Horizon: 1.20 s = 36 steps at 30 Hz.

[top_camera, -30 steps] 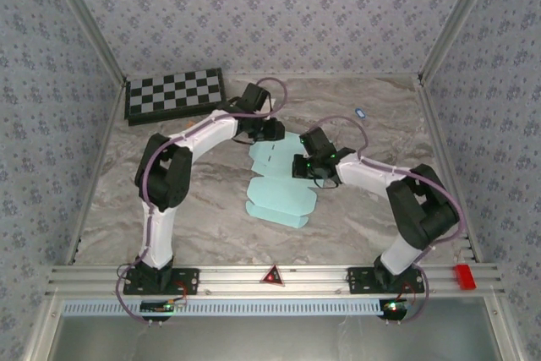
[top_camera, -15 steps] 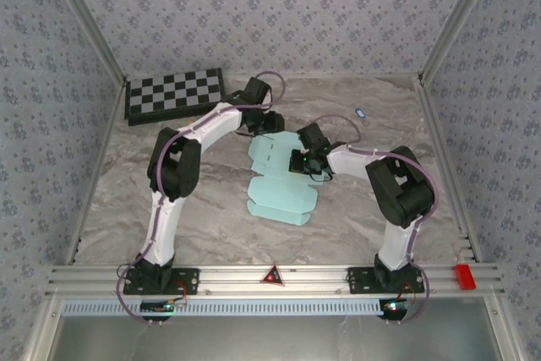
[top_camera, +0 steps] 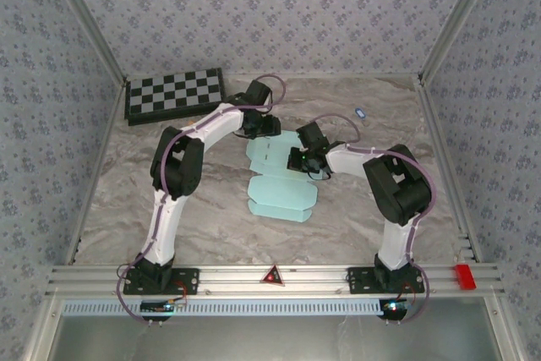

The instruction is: Fold the paper box

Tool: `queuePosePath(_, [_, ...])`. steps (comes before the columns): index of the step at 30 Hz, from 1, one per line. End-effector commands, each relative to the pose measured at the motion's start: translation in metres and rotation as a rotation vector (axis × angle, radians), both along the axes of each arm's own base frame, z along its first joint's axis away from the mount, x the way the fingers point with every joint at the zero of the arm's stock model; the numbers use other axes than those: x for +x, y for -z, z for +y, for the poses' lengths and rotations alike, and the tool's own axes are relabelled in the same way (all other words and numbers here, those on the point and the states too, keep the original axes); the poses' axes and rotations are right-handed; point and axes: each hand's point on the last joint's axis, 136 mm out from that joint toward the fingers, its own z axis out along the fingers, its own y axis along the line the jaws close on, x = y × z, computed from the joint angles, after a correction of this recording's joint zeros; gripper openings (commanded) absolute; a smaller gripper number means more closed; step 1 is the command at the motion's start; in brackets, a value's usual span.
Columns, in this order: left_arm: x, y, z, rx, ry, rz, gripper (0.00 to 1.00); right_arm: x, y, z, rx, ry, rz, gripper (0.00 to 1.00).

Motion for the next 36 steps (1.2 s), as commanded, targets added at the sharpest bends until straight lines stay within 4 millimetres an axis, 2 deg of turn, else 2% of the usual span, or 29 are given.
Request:
queuePosePath(1, [0.006,-0.008,0.013,0.070,-0.013,-0.036,0.55,-0.013,0.027,-0.013,-0.055,0.034,0.092,0.05])
queuePosePath(16, [0.016,0.011,0.027,0.199,-0.048,-0.052,0.58,-0.014,0.030,-0.008,-0.043,0.031,0.099,0.05])
queuePosePath(22, [0.014,0.021,0.012,0.139,0.022,-0.029,0.57,-0.014,0.030,-0.007,-0.038,0.025,0.099,0.05])
queuePosePath(23, [0.019,0.012,0.006,0.116,0.029,-0.049,0.55,-0.014,0.031,-0.006,-0.037,0.025,0.101,0.05])
queuePosePath(26, [0.019,0.007,-0.002,0.079,0.053,-0.058,0.50,-0.014,0.031,-0.006,-0.037,0.021,0.101,0.05])
queuePosePath(36, [0.026,-0.021,-0.014,0.006,0.099,-0.112,0.48,-0.016,0.032,-0.003,-0.031,0.007,0.110,0.05])
